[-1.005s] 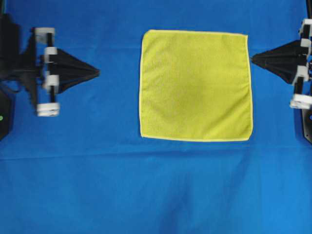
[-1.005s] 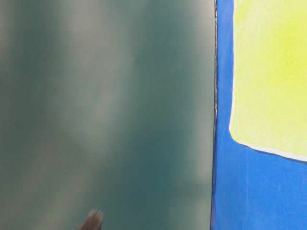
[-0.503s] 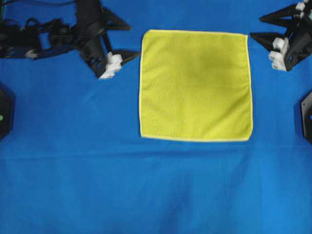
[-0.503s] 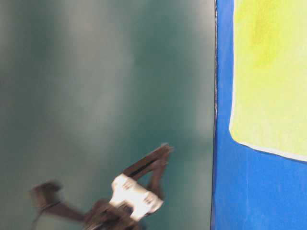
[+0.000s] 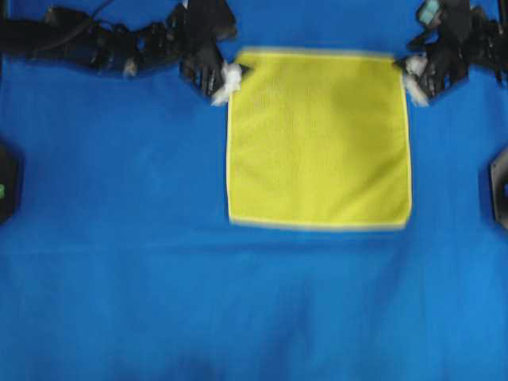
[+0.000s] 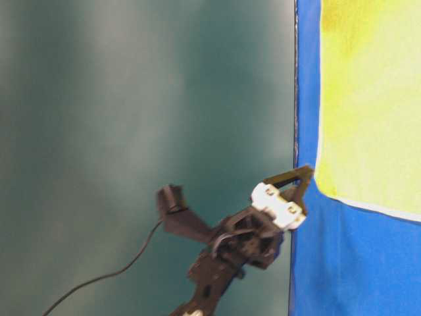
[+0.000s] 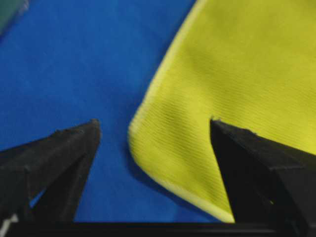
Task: Fold the yellow towel.
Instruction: 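Move both grippers to the far corners of the yellow towel, then grasp the far left and far right towel corners with both grippers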
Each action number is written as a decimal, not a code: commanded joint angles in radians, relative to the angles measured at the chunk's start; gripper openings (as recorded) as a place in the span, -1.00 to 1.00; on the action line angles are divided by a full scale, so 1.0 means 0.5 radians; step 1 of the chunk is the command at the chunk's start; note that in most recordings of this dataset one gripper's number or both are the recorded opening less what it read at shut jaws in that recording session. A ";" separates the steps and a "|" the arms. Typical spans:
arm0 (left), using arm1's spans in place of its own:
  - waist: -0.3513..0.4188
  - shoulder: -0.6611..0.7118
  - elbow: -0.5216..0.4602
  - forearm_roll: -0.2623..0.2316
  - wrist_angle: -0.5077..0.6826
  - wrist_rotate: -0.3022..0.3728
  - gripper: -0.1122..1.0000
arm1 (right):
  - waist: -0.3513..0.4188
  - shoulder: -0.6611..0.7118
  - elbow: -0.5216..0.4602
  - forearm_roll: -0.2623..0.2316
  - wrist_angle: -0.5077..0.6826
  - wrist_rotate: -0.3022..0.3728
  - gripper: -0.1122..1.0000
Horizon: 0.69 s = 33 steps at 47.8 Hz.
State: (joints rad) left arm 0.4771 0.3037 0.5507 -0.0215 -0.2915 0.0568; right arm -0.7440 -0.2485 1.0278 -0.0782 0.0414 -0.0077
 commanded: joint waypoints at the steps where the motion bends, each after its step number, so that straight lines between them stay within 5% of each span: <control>1: 0.046 0.043 -0.089 0.000 -0.018 -0.003 0.73 | -0.021 0.086 -0.055 -0.009 -0.052 0.003 0.22; 25: 0.064 0.184 -0.144 0.000 0.021 -0.006 0.67 | -0.129 0.454 -0.055 -0.021 -0.298 -0.006 0.16; 28: 0.049 0.184 -0.144 0.000 0.071 -0.003 0.57 | -0.129 0.451 -0.052 -0.031 -0.291 -0.006 0.02; 33: 0.028 0.181 -0.144 0.000 0.126 0.012 0.05 | -0.126 0.439 -0.043 -0.037 -0.276 -0.003 -0.55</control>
State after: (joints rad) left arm 0.5016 0.4096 0.4878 -0.0215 -0.2393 0.0583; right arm -0.8023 -0.0199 1.0094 -0.0920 -0.1028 -0.0077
